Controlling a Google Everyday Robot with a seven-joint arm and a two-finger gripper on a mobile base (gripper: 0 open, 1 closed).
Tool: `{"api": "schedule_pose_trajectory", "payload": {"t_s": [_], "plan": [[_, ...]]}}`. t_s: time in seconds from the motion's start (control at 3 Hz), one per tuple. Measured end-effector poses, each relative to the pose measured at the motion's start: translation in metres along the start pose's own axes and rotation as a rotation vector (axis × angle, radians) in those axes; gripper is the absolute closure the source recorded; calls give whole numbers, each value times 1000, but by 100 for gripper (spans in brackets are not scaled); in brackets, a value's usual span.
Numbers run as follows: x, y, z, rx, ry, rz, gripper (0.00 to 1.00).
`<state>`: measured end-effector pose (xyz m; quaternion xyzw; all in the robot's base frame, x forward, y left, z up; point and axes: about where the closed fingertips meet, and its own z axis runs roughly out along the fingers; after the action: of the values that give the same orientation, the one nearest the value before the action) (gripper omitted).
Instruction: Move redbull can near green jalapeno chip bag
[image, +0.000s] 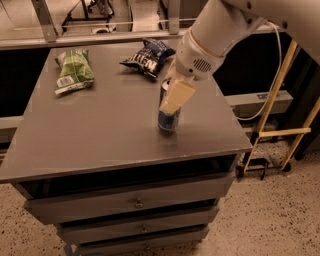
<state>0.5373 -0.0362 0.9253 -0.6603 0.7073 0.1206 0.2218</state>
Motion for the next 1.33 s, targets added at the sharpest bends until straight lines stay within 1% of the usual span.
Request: {"api": "schedule_pose_trajectory", "payload": {"t_s": [0.33, 0.67, 1.0, 1.33], "plan": [[-20, -34, -15, 10, -21, 31, 100], [-73, -68, -37, 68, -86, 8, 100], [-74, -69, -36, 68, -88, 6, 100], [-103, -91, 2, 45, -92, -41, 100]]}}
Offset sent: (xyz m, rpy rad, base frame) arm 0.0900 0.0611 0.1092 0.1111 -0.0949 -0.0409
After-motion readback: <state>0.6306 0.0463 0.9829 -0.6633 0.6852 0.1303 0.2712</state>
